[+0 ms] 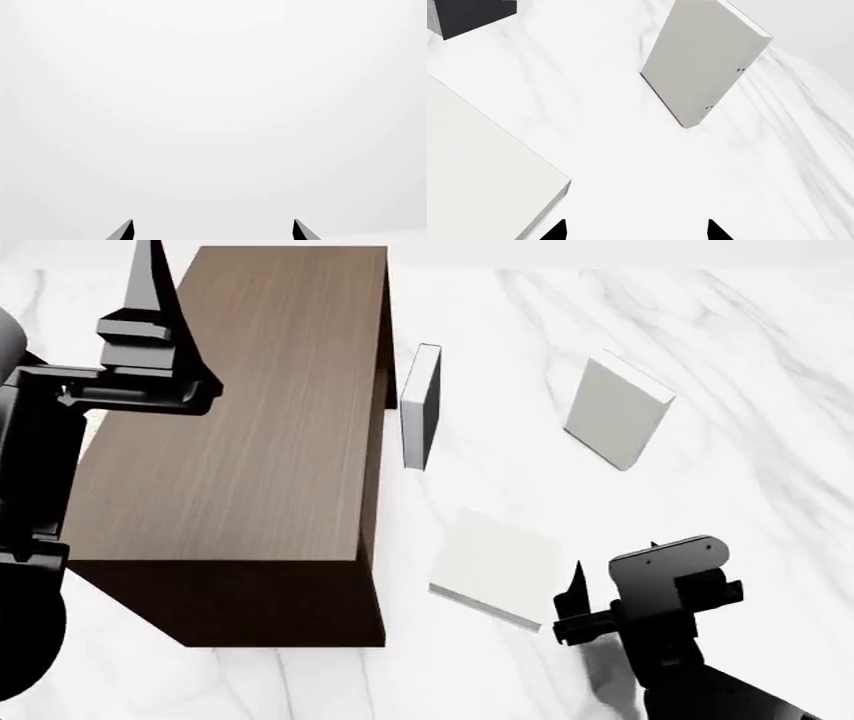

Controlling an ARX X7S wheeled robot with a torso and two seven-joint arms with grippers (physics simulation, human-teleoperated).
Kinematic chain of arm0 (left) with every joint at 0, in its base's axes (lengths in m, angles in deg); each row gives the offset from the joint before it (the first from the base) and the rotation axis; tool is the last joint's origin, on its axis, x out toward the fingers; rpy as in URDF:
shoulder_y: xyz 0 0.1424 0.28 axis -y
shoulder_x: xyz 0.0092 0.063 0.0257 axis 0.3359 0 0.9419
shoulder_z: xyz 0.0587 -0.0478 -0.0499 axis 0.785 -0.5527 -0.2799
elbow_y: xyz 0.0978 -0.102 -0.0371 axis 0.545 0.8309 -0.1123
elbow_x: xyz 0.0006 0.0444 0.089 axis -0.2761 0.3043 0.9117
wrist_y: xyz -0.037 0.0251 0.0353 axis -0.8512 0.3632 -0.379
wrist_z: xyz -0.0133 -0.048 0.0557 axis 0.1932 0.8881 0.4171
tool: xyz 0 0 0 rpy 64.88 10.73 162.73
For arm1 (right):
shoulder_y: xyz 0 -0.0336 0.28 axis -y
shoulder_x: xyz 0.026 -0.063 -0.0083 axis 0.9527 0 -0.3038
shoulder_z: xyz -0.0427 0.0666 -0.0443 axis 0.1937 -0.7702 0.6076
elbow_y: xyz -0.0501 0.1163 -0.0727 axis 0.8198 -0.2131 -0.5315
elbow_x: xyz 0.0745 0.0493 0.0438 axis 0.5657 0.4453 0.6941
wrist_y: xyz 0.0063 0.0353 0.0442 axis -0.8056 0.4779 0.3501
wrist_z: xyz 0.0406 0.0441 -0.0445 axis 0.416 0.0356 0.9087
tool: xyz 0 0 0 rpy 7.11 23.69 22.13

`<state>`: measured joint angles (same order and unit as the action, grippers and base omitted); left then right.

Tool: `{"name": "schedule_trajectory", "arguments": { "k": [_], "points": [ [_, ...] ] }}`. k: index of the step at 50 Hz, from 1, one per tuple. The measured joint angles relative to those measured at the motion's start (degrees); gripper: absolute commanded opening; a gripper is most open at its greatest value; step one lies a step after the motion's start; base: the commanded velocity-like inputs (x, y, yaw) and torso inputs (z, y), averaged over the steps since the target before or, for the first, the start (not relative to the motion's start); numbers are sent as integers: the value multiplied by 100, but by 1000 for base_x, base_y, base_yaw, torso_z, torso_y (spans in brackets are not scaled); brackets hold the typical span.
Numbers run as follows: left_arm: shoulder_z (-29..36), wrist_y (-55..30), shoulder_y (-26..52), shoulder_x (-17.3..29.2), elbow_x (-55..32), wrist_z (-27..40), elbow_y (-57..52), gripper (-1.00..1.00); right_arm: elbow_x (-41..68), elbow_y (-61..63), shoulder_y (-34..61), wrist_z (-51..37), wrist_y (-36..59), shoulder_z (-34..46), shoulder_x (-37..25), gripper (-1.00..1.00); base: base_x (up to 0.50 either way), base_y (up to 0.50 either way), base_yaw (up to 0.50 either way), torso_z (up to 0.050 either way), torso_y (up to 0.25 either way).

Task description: Pick up the book on the right and place it under the cabinet shelf.

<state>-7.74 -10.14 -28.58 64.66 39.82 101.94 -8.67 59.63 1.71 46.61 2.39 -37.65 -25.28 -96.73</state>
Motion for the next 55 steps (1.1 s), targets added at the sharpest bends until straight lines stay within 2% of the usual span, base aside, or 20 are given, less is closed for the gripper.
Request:
{"name": "schedule_trajectory", "arguments": {
  "k": [55],
  "points": [
    [-184, 113, -160, 165, -242, 67, -119, 100, -113, -620, 458, 220, 567, 260, 394, 100, 0, 0, 0, 0, 0]
  ]
}}
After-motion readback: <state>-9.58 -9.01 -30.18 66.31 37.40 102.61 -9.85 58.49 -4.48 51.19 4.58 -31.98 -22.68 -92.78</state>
